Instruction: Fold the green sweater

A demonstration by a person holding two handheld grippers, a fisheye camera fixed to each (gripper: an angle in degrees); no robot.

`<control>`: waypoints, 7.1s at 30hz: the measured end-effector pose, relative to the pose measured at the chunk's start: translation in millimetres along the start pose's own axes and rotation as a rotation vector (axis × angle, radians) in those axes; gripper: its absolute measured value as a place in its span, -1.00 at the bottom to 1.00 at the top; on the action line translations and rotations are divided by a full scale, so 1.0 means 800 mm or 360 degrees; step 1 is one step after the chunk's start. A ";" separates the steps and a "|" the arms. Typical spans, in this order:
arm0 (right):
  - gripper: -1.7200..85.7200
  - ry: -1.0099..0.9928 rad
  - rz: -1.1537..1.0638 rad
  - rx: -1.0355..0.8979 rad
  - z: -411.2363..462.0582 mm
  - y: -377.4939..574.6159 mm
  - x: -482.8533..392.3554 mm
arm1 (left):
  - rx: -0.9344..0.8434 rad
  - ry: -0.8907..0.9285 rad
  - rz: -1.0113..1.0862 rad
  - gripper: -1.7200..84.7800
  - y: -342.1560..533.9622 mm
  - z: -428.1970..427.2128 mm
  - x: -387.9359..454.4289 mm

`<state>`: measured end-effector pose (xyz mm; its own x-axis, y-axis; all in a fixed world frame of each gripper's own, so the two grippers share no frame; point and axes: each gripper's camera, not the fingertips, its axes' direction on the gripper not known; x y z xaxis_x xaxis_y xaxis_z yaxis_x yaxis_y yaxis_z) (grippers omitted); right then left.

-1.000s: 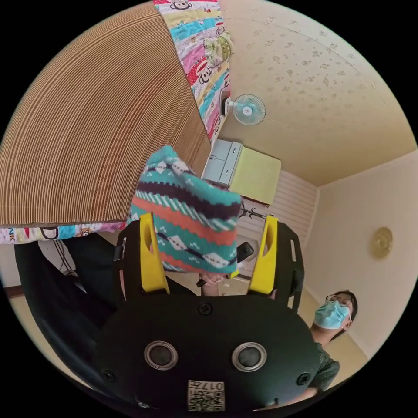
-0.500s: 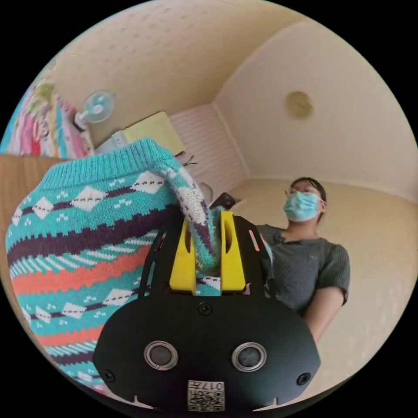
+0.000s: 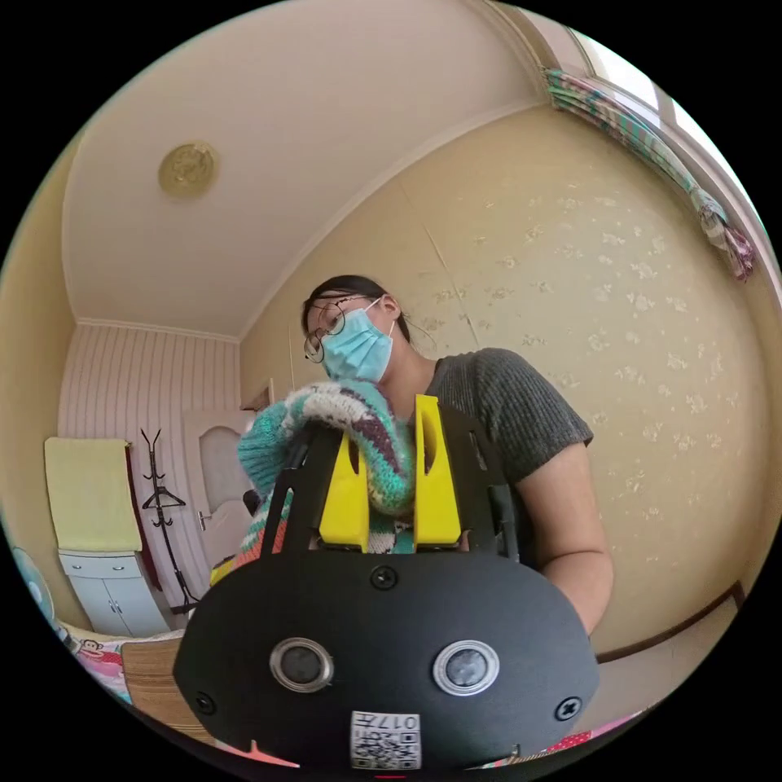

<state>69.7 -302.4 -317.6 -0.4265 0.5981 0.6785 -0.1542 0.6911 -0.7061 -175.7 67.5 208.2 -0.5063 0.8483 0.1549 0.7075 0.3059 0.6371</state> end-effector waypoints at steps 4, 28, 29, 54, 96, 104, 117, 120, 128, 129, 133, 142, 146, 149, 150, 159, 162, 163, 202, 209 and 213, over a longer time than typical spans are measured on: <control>-0.54 -0.0530 0.0077 0.0088 0.027 0.068 -0.001 | 0.0221 -0.0030 -0.0126 -0.76 0.030 0.010 -0.030; -0.84 0.1287 0.0295 0.0634 0.130 0.048 -0.117 | -0.1042 -0.1145 -0.0878 -0.81 0.177 0.201 -0.164; -0.84 0.1345 0.0245 0.0641 0.143 0.041 -0.128 | -0.1041 -0.1147 -0.0941 -0.82 0.193 0.206 -0.176; -0.84 0.2131 -0.0011 0.0053 0.350 0.017 -0.196 | -0.0767 -0.1835 -0.1563 -0.60 0.382 0.333 -0.423; -0.72 0.1162 0.0425 -0.1274 0.463 -0.107 0.583 | -0.0119 -0.3298 -0.2034 -0.81 -0.102 -0.261 -0.463; -0.72 0.0685 0.1168 -0.1849 0.487 0.335 0.715 | -0.0782 -0.2891 -0.2821 -0.78 0.247 -0.283 -0.310; -0.66 0.0638 0.0938 -0.1862 0.472 0.414 0.782 | -0.0713 -0.2529 -0.3371 -0.67 0.438 -0.286 -0.211; -0.66 0.0734 0.0733 -0.2046 0.482 0.436 0.801 | -0.0947 -0.2377 -0.3554 -0.73 0.462 -0.274 -0.196; -0.83 0.0970 0.0226 -0.2253 0.414 0.494 0.745 | -0.1287 -0.2232 -0.3458 -0.87 0.399 -0.230 -0.121; -0.83 0.0956 0.0196 -0.2276 0.406 0.496 0.736 | -0.1334 -0.2165 -0.3473 -0.87 0.391 -0.222 -0.098; -0.86 0.0757 0.0261 -0.2469 0.345 0.502 0.678 | -0.1363 -0.1949 -0.3583 -0.87 0.354 -0.186 0.007; -0.80 0.0060 0.0765 -0.2935 0.226 0.511 0.593 | -0.1108 -0.1688 -0.4049 -0.87 0.277 -0.114 0.218; -0.75 0.0342 0.0875 -0.2609 0.173 0.438 0.599 | -0.0806 -0.1790 -0.4037 -0.86 0.216 -0.107 0.250; -0.61 0.0488 0.0765 -0.2490 0.147 0.406 0.606 | -0.0700 -0.1846 -0.4076 -0.87 0.169 -0.099 0.269; -0.60 0.0478 0.0737 -0.2469 0.143 0.404 0.608 | -0.0700 -0.1850 -0.4116 -0.89 0.153 -0.094 0.275; -0.86 0.0051 0.0599 -0.2541 0.087 0.323 0.666 | -0.1152 -0.1788 -0.4169 -0.98 0.037 -0.061 0.272; -0.89 -0.0207 0.0862 -0.1963 -0.032 0.242 0.725 | -0.1160 -0.1752 -0.4167 -0.98 0.006 -0.056 0.259; -0.90 -0.0182 0.1034 -0.1748 -0.097 0.219 0.761 | -0.1192 -0.1723 -0.4125 -0.98 -0.006 -0.053 0.249; -0.95 0.1189 0.3874 0.1429 -0.933 0.243 0.314 | 0.3237 -0.2382 -0.1861 -0.65 -0.236 -0.273 0.664; -0.95 0.1400 0.3904 0.1954 -1.003 0.209 0.174 | 0.3171 -0.2201 -0.1873 -0.85 -0.223 -0.287 0.599; -0.95 0.1416 0.3879 0.1857 -1.035 0.199 0.158 | 0.2306 -0.2277 -0.1792 -0.85 -0.348 -0.299 0.459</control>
<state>729.2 219.0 -176.4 -0.3407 -0.2703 -0.9005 -0.4563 -0.7899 0.4097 -676.8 190.5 268.1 -0.7194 -0.3587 -0.5948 0.5849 0.1490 -0.7973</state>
